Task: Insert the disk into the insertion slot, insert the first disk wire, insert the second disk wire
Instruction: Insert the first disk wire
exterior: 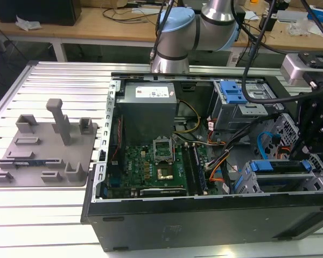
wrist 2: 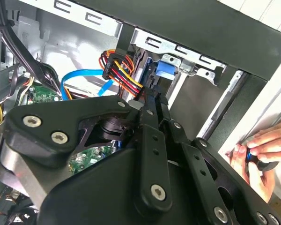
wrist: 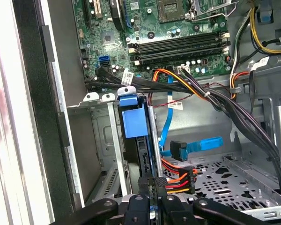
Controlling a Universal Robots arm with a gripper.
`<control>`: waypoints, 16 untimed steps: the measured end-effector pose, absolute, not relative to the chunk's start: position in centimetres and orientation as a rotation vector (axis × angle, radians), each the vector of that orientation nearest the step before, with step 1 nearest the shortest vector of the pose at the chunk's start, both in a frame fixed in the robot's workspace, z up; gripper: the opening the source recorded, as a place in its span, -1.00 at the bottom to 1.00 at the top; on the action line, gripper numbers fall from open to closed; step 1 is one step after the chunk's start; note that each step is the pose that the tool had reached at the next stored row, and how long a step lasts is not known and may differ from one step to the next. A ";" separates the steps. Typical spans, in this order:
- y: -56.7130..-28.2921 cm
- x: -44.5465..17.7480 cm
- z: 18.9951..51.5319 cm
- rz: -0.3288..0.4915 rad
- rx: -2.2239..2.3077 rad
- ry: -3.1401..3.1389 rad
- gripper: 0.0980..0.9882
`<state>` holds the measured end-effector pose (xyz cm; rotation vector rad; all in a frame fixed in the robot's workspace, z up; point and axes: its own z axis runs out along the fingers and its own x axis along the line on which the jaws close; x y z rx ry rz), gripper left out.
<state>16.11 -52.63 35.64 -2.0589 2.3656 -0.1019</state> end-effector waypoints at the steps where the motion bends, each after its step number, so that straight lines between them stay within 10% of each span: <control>1: -52.6 16.1 35.6 -0.102 -2.060 2.365 -0.85; 16: -52.4 16.1 35.6 -0.102 -2.083 2.344 -0.85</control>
